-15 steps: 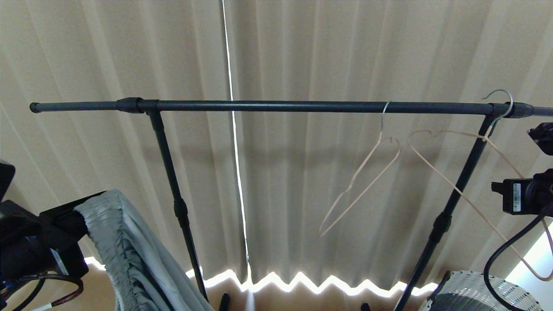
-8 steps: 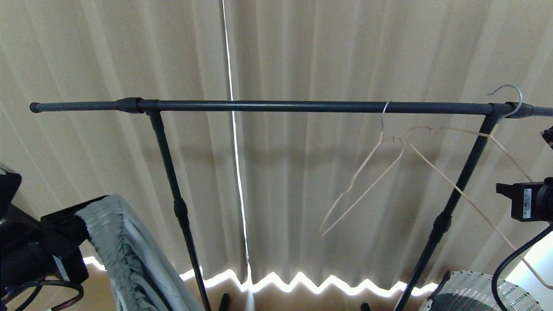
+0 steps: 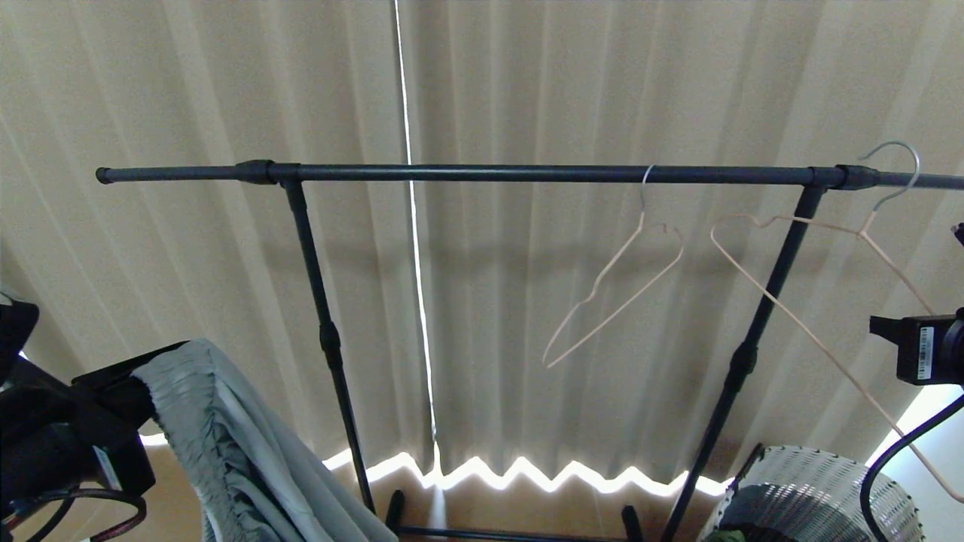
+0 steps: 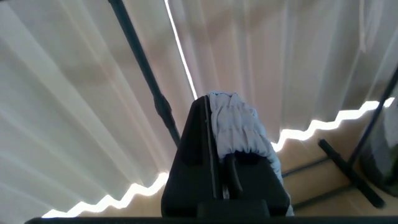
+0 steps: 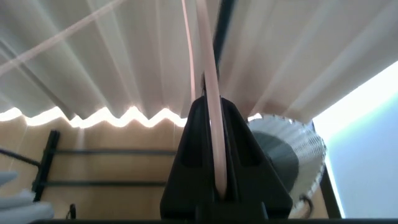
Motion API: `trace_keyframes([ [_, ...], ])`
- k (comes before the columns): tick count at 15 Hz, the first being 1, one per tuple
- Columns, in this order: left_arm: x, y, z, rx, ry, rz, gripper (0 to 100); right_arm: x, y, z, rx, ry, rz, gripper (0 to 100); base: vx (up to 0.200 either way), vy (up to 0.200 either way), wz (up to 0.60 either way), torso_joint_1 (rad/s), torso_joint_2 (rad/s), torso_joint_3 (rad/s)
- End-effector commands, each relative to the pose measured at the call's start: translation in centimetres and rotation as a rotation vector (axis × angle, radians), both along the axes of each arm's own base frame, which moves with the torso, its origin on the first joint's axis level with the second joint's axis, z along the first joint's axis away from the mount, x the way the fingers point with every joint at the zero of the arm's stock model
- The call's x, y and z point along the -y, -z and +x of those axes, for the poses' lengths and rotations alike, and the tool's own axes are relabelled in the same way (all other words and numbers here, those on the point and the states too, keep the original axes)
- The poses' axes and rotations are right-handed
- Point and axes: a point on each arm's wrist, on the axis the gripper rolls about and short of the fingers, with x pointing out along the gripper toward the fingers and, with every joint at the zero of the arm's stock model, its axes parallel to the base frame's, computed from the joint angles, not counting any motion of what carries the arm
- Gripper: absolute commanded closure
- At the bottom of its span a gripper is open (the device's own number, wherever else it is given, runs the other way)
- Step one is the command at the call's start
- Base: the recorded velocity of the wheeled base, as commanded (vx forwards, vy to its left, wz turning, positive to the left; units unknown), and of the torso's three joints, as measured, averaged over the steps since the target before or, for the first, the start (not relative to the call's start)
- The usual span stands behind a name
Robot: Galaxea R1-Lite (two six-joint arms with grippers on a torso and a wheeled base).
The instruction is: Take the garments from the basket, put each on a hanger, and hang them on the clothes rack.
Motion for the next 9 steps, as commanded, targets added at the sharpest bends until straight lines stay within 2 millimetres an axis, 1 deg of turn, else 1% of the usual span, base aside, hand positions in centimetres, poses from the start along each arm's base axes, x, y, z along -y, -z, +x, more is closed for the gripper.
trace_keyframes([
  [1,0.0,0.0,0.0,0.001,0.000,0.000,100,0.0,0.1,0.0,-0.002,-0.001,0.001,100,-0.200,0.000,0.00,0.002,0.00,0.002],
  [4,0.0,0.1,-0.1,-0.001,0.000,0.000,100,0.0,0.1,0.0,-0.005,-0.002,0.001,100,-0.200,0.000,0.00,-0.001,0.00,0.004],
  [7,0.0,0.2,-0.1,-0.004,0.002,0.001,100,0.0,0.3,-0.1,-0.011,-0.008,0.004,100,0.000,0.000,0.00,0.000,0.00,0.000],
  [9,0.1,0.3,0.2,-0.015,0.003,0.006,100,-0.1,1.1,-0.2,-0.040,-0.011,0.005,100,0.000,0.000,0.00,0.000,0.00,0.000],
])
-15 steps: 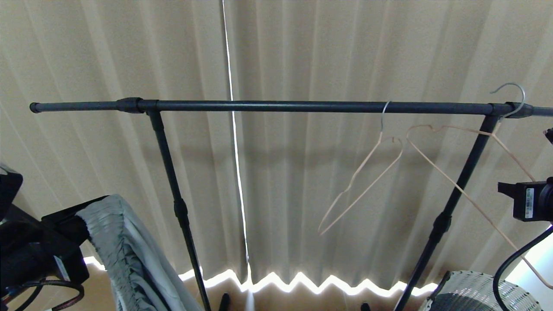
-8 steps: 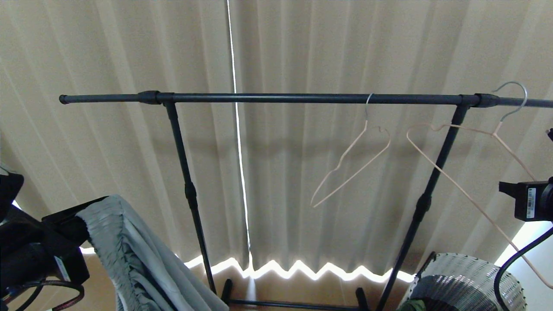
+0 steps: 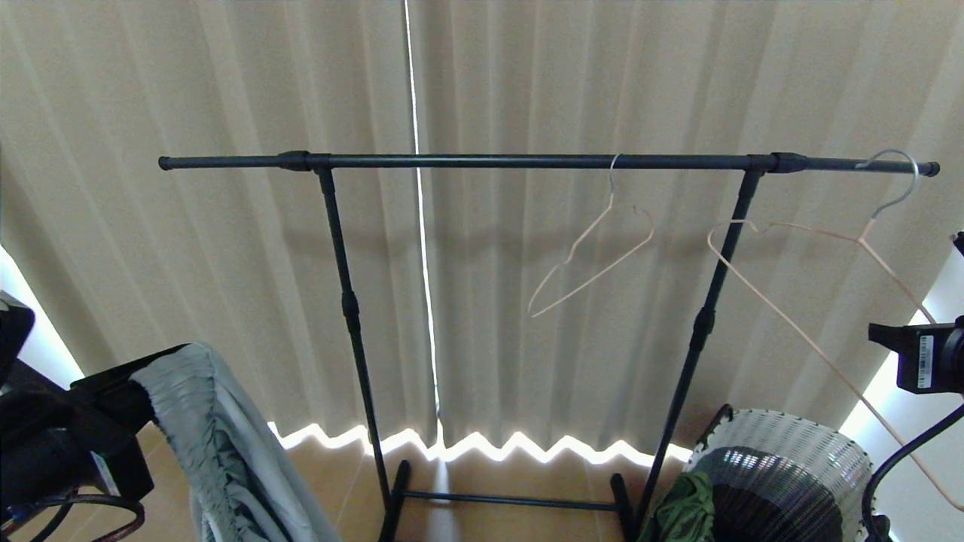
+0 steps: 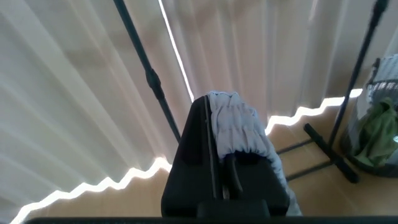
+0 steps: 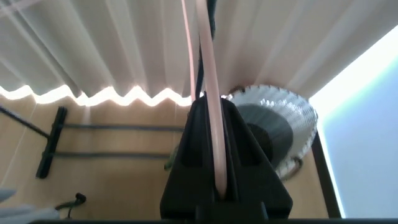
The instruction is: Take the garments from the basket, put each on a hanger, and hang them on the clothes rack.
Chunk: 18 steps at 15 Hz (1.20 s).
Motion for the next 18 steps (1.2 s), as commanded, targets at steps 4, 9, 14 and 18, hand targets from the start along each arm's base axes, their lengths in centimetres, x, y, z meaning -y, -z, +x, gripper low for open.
trace_keyframes([
  [4,0.1,0.8,0.6,-0.045,-0.004,0.027,100,-1.2,0.2,-0.7,0.004,-0.068,0.004,100,0.000,0.000,0.00,0.000,0.00,0.000],
  [9,0.9,-2.6,3.1,0.053,-0.013,0.078,100,-5.2,-1.3,-1.9,0.125,-0.285,0.078,100,0.000,0.000,0.00,0.000,0.00,0.000],
  [14,3.3,-4.2,8.0,0.037,-0.120,0.076,100,-8.2,-1.6,-2.8,0.146,-0.443,0.161,100,0.000,0.000,0.00,0.000,0.00,0.000],
  [18,6.5,-4.3,10.9,-0.010,-0.153,-0.022,100,-9.7,-1.9,-3.5,0.163,-0.514,0.235,100,0.000,0.000,0.00,0.000,0.00,0.000],
])
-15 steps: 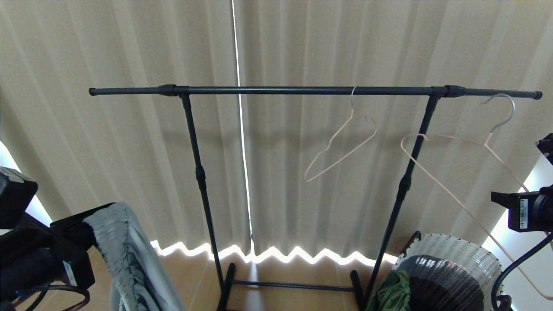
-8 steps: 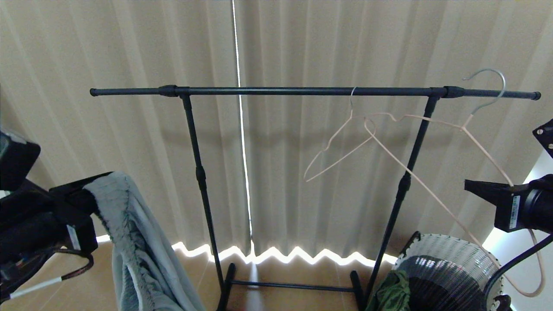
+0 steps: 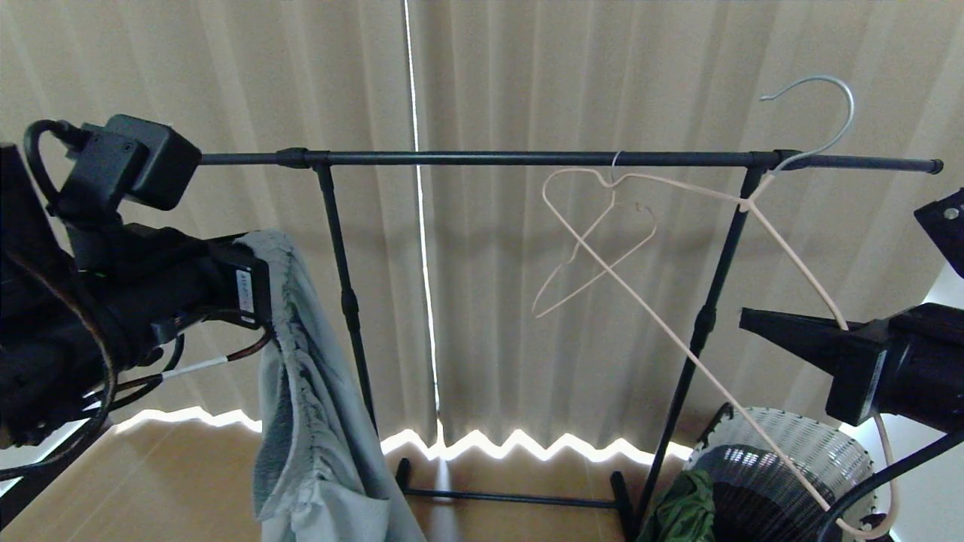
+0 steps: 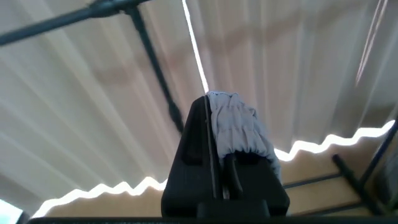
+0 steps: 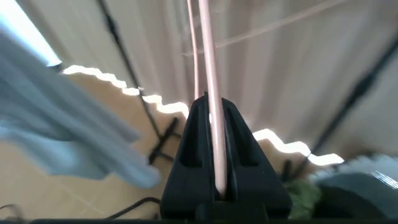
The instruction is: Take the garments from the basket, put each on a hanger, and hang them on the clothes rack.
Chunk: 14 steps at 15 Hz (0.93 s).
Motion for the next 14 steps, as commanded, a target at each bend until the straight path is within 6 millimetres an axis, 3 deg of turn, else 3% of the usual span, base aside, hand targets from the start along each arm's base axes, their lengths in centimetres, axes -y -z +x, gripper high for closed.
trace_keyframes([
  [1,2.6,0.7,3.2,-0.046,-0.042,-0.043,100,-1.0,0.1,-0.5,-0.002,-0.066,0.003,100,0.000,0.000,0.00,0.000,0.00,0.000],
  [4,3.9,0.7,5.5,-0.053,-0.115,-0.080,100,-2.6,1.1,-1.8,-0.035,-0.177,-0.012,100,0.000,0.000,0.00,0.000,0.00,0.000],
  [7,4.4,0.5,6.5,-0.048,-0.132,-0.112,100,-3.9,3.0,-3.0,-0.100,-0.313,-0.054,100,0.000,0.000,0.00,0.000,0.00,0.000],
  [10,5.0,0.6,7.8,-0.042,-0.194,-0.142,100,-4.6,3.0,-3.9,-0.111,-0.425,-0.043,100,0.000,0.000,0.00,0.000,0.00,0.000],
  [14,6.4,0.6,7.6,-0.041,-0.160,-0.142,100,-5.5,3.4,-4.0,-0.132,-0.463,-0.059,100,0.000,0.000,0.00,0.000,0.00,0.000],
])
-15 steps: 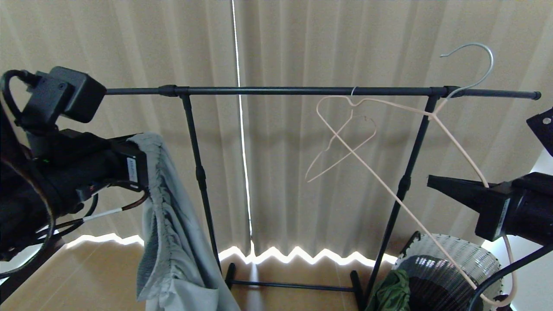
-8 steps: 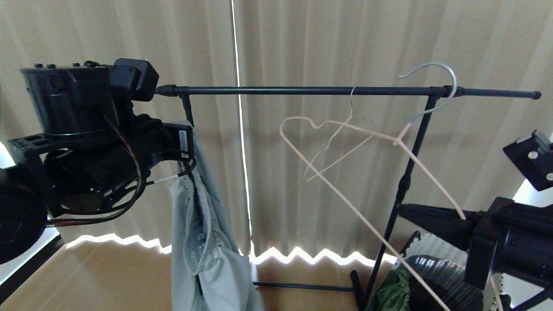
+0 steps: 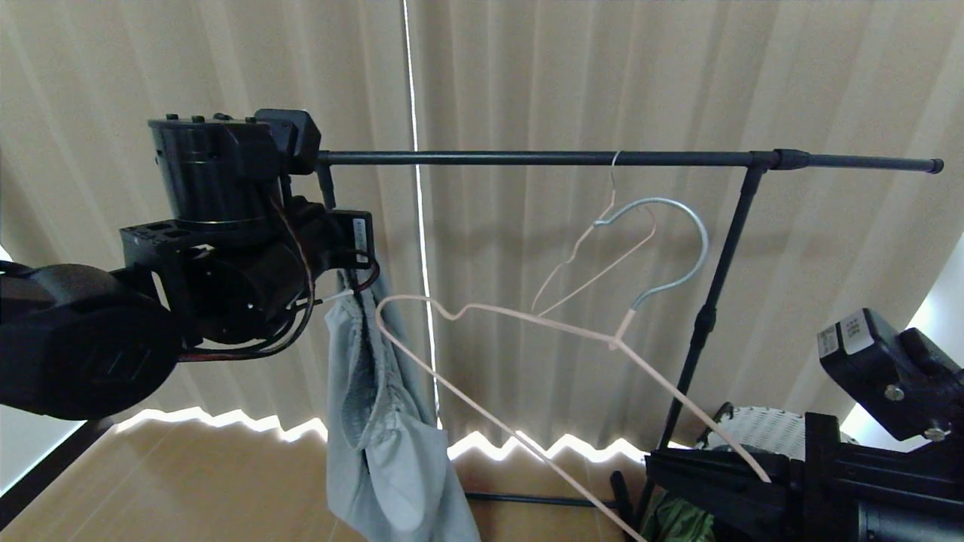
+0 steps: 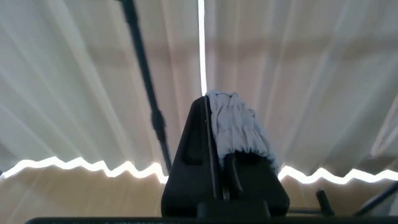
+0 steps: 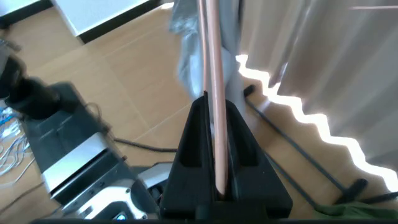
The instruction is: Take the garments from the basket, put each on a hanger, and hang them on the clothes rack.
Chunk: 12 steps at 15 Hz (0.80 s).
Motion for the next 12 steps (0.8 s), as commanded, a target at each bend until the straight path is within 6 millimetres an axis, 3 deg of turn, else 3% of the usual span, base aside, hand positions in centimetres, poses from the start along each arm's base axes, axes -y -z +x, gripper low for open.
trace_keyframes([
  [1,0.6,0.2,-0.1,-0.005,0.012,0.007,100,-0.6,0.4,0.3,-0.017,-0.007,-0.021,100,0.000,0.000,0.00,0.000,0.00,0.000],
  [6,0.8,0.8,0.4,-0.020,-0.009,0.022,100,-1.2,0.7,0.3,-0.025,-0.025,-0.033,100,0.000,0.000,0.00,0.000,0.00,0.000],
  [12,0.8,0.9,0.2,-0.019,-0.052,0.050,100,-4.5,2.0,3.7,0.019,0.074,-0.033,100,0.000,0.000,0.00,0.000,0.00,0.000],
])
